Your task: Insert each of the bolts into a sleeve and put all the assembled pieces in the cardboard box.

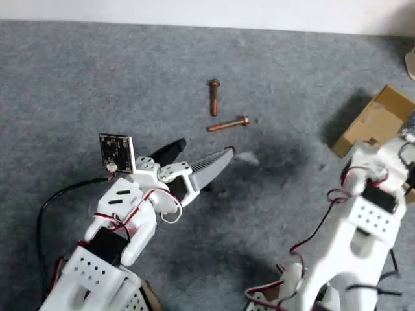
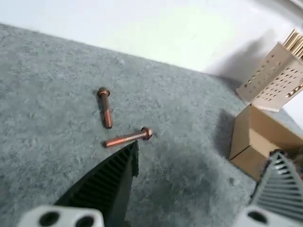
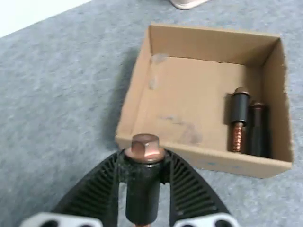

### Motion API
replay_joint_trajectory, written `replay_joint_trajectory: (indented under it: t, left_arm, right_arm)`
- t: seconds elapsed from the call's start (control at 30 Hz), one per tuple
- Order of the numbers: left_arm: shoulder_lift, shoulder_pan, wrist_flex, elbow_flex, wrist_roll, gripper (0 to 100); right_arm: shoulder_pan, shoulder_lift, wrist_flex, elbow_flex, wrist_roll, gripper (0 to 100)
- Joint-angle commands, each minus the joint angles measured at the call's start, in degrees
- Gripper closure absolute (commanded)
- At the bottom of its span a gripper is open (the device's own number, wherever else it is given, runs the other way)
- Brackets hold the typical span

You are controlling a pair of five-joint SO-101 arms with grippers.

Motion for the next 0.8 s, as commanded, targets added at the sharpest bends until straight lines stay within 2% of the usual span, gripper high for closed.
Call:
replay_joint_trajectory:
  t: [0.0, 0.47, 0.77]
  left_arm:
    - [-0.57, -0.22, -0.53, -0.48, -0.26, 62]
    - [-0.57, -0.22, -0.53, -0.40, -0.26, 62]
    - [-0.57, -0.31, -0.53, -0.40, -0.26, 62]
  right_arm:
    - [2.42, 4.53, -1.89, -8.84, -0.44, 99.4]
    - [5.85, 24.57, -1.54, -28.70, 2.64, 99.4]
    - [8.04, 38.81, 5.05, -45.67, 2.46, 99.4]
